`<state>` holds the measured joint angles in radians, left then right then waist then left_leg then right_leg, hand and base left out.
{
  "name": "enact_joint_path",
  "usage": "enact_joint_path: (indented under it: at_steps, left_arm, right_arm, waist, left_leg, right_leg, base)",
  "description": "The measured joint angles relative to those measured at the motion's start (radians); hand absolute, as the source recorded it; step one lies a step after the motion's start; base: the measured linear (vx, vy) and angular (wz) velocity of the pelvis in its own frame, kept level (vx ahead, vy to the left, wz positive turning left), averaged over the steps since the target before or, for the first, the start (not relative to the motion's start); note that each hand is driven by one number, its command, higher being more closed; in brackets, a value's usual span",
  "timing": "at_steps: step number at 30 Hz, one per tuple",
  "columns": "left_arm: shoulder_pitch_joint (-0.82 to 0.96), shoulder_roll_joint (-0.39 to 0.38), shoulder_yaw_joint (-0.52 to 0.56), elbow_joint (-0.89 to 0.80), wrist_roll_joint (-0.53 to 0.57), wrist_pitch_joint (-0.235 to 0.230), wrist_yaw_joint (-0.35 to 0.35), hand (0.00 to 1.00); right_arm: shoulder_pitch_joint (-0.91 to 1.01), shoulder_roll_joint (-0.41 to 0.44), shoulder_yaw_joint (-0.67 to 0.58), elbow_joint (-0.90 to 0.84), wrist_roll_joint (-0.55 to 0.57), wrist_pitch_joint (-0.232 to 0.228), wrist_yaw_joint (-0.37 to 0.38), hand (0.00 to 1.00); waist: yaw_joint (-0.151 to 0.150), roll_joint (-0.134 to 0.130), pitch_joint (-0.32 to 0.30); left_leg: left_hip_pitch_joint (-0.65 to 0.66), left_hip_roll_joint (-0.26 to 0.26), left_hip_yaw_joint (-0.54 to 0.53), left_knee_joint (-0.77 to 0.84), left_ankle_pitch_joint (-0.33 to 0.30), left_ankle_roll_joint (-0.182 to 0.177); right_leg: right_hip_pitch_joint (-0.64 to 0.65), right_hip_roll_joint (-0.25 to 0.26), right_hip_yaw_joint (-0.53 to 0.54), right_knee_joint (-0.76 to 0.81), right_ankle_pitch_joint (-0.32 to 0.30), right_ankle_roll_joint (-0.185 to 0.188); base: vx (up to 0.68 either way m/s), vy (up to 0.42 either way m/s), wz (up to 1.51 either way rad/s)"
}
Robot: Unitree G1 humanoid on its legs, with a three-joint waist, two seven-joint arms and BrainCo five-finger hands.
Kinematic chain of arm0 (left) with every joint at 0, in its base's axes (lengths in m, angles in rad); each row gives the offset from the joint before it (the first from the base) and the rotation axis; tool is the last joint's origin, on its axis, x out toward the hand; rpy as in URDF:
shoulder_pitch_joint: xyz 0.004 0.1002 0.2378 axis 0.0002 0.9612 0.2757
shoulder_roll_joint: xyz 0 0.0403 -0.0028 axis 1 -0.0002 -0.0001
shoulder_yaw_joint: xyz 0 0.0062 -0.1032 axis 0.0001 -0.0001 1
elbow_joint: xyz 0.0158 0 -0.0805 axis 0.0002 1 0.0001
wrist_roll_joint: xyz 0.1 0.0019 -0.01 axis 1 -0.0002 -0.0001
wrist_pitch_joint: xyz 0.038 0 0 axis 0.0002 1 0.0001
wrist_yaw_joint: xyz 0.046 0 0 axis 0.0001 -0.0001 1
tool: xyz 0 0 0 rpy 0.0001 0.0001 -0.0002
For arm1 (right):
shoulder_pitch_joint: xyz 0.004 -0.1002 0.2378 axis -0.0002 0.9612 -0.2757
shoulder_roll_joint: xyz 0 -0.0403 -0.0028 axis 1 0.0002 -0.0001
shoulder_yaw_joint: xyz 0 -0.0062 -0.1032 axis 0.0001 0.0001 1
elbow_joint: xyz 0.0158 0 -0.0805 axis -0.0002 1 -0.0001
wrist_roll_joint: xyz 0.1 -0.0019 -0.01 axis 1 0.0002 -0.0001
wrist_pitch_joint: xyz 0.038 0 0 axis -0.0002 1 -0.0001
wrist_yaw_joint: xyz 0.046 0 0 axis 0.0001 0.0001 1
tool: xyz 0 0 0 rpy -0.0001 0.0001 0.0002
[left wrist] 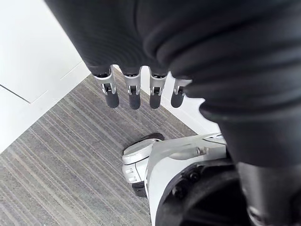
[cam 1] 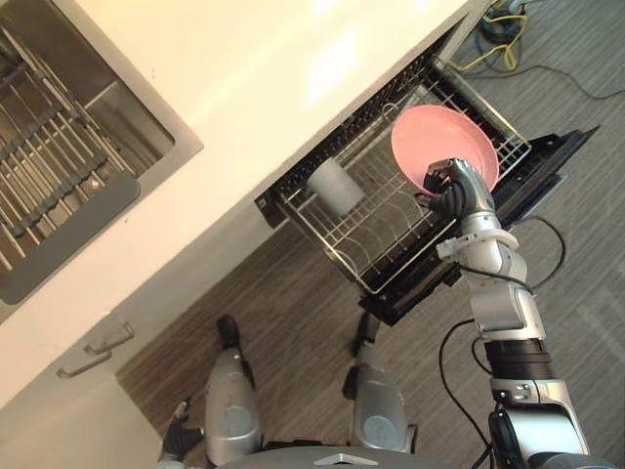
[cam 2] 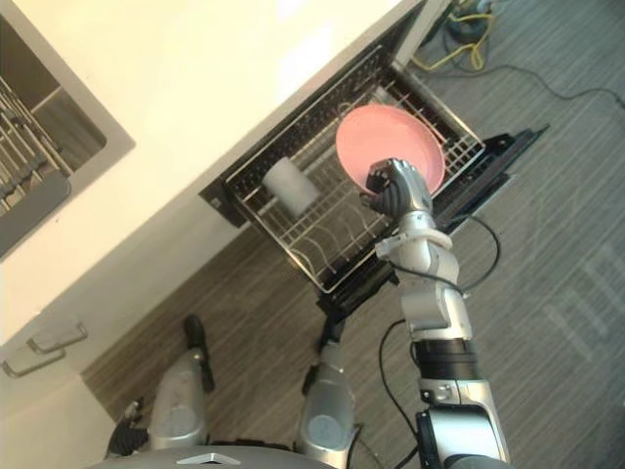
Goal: Walk over to the sink, pick up the cup, carry it to the dishwasher, place the cup inside the dishwasher, then close the dishwasher door
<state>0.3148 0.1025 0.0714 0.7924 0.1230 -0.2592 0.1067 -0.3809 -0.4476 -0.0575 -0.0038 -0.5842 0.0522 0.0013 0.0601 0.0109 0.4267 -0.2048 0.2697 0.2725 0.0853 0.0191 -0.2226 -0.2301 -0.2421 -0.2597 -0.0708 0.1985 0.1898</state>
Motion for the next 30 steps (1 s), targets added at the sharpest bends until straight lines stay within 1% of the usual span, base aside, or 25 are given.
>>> enact_joint_path:
  at_steps: [2,3,4,7,12,16,18,20,23,24,27,29,30]
  left_arm:
    - [-0.009,0.002,-0.006,0.000,0.000,0.005,-0.008,0.00]
    - [-0.020,0.001,-0.018,0.001,0.000,0.014,-0.009,0.00]
    - [-0.025,0.002,-0.028,0.001,-0.004,0.018,-0.009,0.00]
    - [-0.036,0.002,-0.044,0.001,-0.013,0.022,-0.009,0.00]
    - [-0.045,0.002,-0.054,0.001,-0.015,0.030,-0.010,0.00]
    - [-0.054,0.003,-0.076,0.001,-0.033,0.043,-0.012,0.00]
    - [-0.055,0.007,-0.082,0.002,-0.033,0.043,-0.013,0.00]
    - [-0.056,0.009,-0.085,0.002,-0.033,0.044,-0.014,0.00]
    - [-0.063,0.015,-0.096,0.003,-0.034,0.053,-0.022,0.00]
    - [-0.067,0.017,-0.104,0.004,-0.038,0.058,-0.023,0.00]
    - [-0.073,0.020,-0.120,0.005,-0.055,0.063,-0.024,0.00]
    - [-0.075,0.020,-0.125,0.006,-0.056,0.069,-0.025,0.00]
    - [-0.077,0.020,-0.127,0.007,-0.056,0.071,-0.026,0.00]
  right_arm:
    - [-0.019,-0.019,0.024,0.033,0.000,0.000,0.002,1.00]
    - [-0.029,-0.032,0.030,0.058,0.000,0.000,0.003,1.00]
    - [-0.035,-0.040,0.039,0.073,0.001,0.000,0.003,1.00]
    - [-0.047,-0.043,0.053,0.116,0.008,-0.001,0.003,1.00]
    - [-0.063,-0.042,0.073,0.161,0.010,-0.001,0.013,1.00]
    - [-0.086,-0.041,0.086,0.249,0.039,-0.002,0.010,1.00]
    - [-0.095,-0.042,0.085,0.305,0.037,-0.002,0.002,1.00]
    - [-0.098,-0.044,0.084,0.326,0.037,-0.002,-0.007,1.00]
    - [-0.121,-0.054,0.085,0.377,0.038,0.002,-0.036,1.00]
    - [-0.135,-0.068,0.085,0.393,0.040,0.017,-0.046,1.00]
    - [-0.193,-0.098,0.084,0.472,0.067,0.041,-0.076,1.00]
    - [-0.234,-0.126,0.083,0.526,0.116,0.043,-0.079,1.00]
    - [-0.241,-0.133,0.083,0.539,0.127,0.044,-0.079,0.00]
  waist:
    - [0.004,0.010,0.009]
    - [0.010,0.024,0.017]
    - [0.012,0.029,0.020]
    - [0.016,0.047,0.032]
    - [0.024,0.057,0.037]
    - [0.024,0.067,0.042]
    - [0.020,0.068,0.042]
    - [0.019,0.068,0.042]
    - [0.020,0.070,0.042]
    - [0.020,0.075,0.045]
    - [0.021,0.085,0.049]
    - [0.019,0.090,0.049]
    - [0.019,0.092,0.050]
  left_leg:
    - [-0.007,-0.005,-0.003,0.000,0.001,0.002]
    - [-0.012,-0.010,-0.008,-0.001,0.003,0.004]
    - [-0.019,-0.013,-0.018,-0.001,0.005,0.007]
    - [-0.033,-0.017,-0.039,-0.007,0.017,0.012]
    - [-0.036,-0.025,-0.055,-0.054,0.057,0.012]
    - [-0.040,-0.048,-0.057,-0.075,0.076,0.023]
    - [-0.043,-0.064,-0.059,-0.084,0.083,0.029]
    - [-0.043,-0.071,-0.061,-0.090,0.087,0.032]
    - [-0.044,-0.087,-0.065,-0.101,0.094,0.037]
    - [-0.047,-0.089,-0.071,-0.108,0.100,0.037]
    - [-0.060,-0.090,-0.083,-0.116,0.112,0.038]
    - [-0.059,-0.097,-0.083,-0.142,0.128,0.040]
    - [-0.059,-0.099,-0.083,-0.144,0.129,0.040]
  right_leg:
    - [-0.006,-0.005,-0.001,0.002,0.000,0.000]
    - [-0.007,-0.010,-0.004,0.003,0.000,0.000]
    - [-0.011,-0.012,-0.007,0.003,0.000,0.000]
    - [-0.014,-0.015,-0.025,0.003,0.000,0.001]
    - [-0.031,-0.019,-0.033,0.015,-0.001,0.001]
    - [-0.046,-0.040,-0.032,0.022,0.004,0.010]
    - [-0.052,-0.055,-0.031,0.022,0.011,0.016]
    - [-0.052,-0.062,-0.032,0.021,0.014,0.019]
    - [-0.053,-0.076,-0.035,0.019,0.019,0.024]
    - [-0.053,-0.078,-0.041,0.019,0.020,0.024]
    - [-0.061,-0.079,-0.053,0.019,0.021,0.024]
    - [-0.072,-0.083,-0.053,0.019,0.026,0.024]
    - [-0.073,-0.084,-0.053,0.019,0.026,0.025]
  base:
    - [-0.01,0.005,0.04]
    - [-0.02,0.012,0.10]
    - [-0.02,0.011,0.12]
    - [-0.02,0.003,0.15]
    - [-0.03,-0.003,0.11]
    - [-0.05,0.013,0.06]
    - [-0.05,0.029,0.07]
    - [-0.03,0.024,0.08]
    - [-0.01,0.017,0.10]
    - [-0.01,0.004,0.15]
    - [-0.01,-0.006,0.13]
    - [0.00,0.000,0.00]
    - [0.00,0.000,0.04]
